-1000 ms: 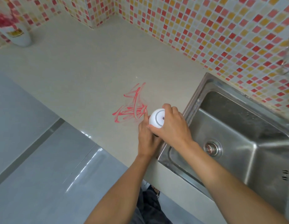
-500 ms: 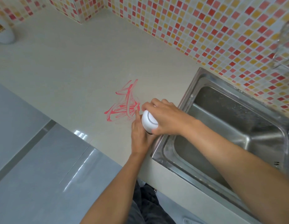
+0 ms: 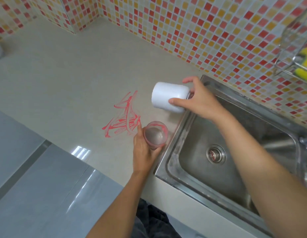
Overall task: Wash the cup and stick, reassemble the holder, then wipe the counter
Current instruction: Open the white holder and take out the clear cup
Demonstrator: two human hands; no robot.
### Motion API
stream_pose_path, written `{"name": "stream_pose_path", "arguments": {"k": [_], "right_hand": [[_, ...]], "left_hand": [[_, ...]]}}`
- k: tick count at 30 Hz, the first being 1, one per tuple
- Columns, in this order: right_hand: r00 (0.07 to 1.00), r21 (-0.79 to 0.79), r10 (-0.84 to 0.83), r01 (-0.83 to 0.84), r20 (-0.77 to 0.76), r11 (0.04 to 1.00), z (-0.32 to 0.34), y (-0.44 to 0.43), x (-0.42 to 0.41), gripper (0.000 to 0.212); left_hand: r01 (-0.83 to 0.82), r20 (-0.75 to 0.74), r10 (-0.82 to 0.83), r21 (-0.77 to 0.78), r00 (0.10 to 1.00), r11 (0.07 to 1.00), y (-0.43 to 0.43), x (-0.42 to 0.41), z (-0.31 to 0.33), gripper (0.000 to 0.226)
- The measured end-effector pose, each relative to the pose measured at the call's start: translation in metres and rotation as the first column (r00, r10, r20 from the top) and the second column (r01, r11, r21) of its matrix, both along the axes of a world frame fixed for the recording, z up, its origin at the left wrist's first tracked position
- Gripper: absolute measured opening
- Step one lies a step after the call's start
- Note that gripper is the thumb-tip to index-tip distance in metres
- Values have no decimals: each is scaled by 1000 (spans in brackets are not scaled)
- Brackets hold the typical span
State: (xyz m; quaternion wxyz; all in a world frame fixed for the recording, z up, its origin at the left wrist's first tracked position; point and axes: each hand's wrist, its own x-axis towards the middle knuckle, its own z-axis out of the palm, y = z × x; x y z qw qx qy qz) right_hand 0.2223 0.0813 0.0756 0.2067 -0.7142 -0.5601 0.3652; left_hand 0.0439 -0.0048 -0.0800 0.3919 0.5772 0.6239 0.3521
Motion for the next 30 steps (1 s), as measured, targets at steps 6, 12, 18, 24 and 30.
{"name": "stream_pose_path", "arguments": {"k": [6, 12, 18, 24, 30], "right_hand": [[953, 3, -169, 175, -253, 985, -82, 6, -8, 74], [947, 84, -102, 134, -304, 987, -113, 17, -16, 82], [961, 112, -78, 111, -267, 988, -126, 21, -18, 86], [968, 120, -57, 89, -244, 989, -135, 12, -15, 99], [943, 185, -305, 326, -133, 927, -137, -74, -1, 84]], "left_hand": [[-1, -56, 2, 16, 998, 1000, 3, 2, -9, 96], [-8, -58, 10, 43, 998, 999, 10, 1, -14, 78], [-10, -72, 15, 61, 997, 998, 5, 1, -13, 83], [-28, -39, 30, 53, 999, 998, 6, 1, -11, 87], [-24, 25, 23, 33, 999, 999, 5, -1, -5, 83]]}}
